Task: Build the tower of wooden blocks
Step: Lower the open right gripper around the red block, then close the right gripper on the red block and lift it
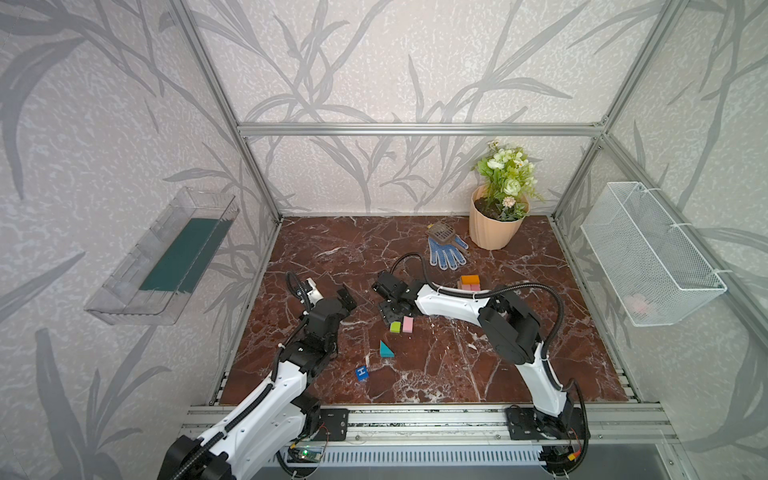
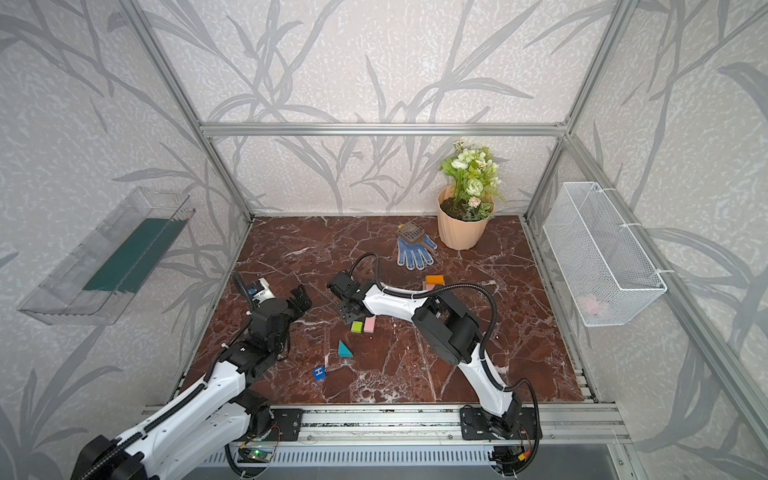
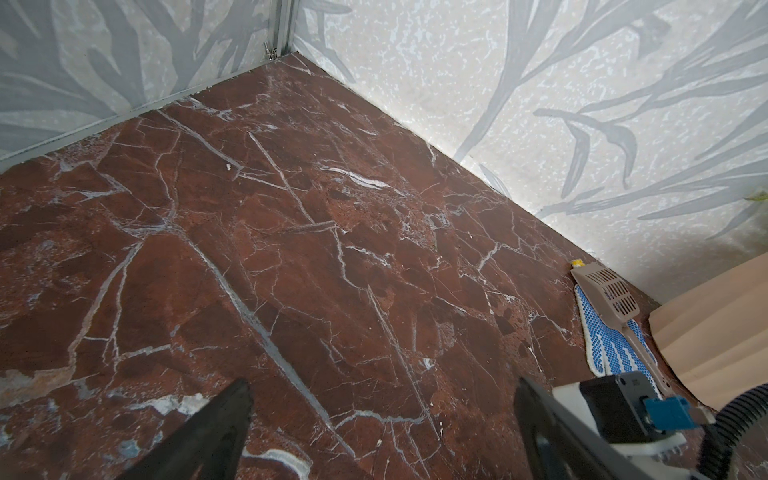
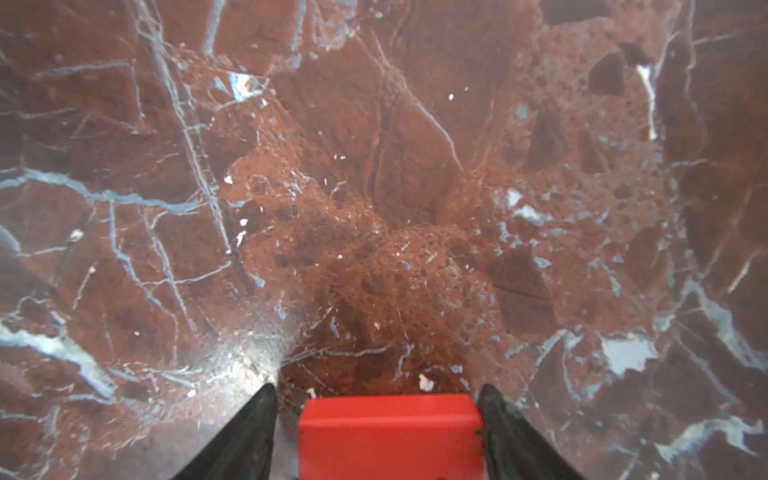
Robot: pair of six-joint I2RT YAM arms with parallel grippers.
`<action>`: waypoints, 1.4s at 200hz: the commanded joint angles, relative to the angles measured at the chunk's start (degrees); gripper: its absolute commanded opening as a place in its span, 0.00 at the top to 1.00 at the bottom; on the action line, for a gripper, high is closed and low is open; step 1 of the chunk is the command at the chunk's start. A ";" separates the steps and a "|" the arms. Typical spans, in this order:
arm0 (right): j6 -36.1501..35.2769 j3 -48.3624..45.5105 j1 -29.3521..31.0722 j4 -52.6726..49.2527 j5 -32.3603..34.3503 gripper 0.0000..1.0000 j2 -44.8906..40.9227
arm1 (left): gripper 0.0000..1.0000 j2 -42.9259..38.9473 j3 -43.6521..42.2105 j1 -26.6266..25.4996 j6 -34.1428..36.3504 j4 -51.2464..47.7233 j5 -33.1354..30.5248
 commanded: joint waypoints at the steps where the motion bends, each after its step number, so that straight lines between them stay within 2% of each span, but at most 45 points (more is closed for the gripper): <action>1: 0.51 1.32 -0.06 -2.92 0.69 0.32 1.24 | 0.00 0.61 1.40 -0.08 -1.55 0.19 -0.51; 23: 0.51 1.20 -0.07 -3.13 0.87 0.38 1.07 | 0.01 1.49 1.71 -0.09 -1.73 0.51 -0.08; 39: 0.59 0.82 -0.01 -3.11 0.87 0.37 0.60 | 0.01 2.27 1.94 -0.09 -2.04 0.53 0.24; 60: 0.93 -0.48 -0.06 -2.37 0.80 0.31 -0.30 | 0.01 3.30 2.35 -0.09 -2.09 0.69 1.27; 142: 2.61 -4.97 -0.01 1.56 -1.35 0.34 -3.69 | 0.01 3.71 3.39 -0.09 -1.20 -0.75 1.13; 170: 3.31 -6.04 -0.07 2.02 -0.84 0.37 -3.78 | 0.00 3.69 3.57 -0.09 -1.04 -0.73 1.14; 221: 4.11 -8.76 0.04 2.77 1.25 0.53 -7.10 | 0.00 2.88 3.39 -0.09 -1.38 -1.07 1.68; 280: 3.38 -14.38 0.02 2.79 4.31 0.59 -19.44 | 0.01 2.62 4.56 -0.09 -0.50 -3.02 1.31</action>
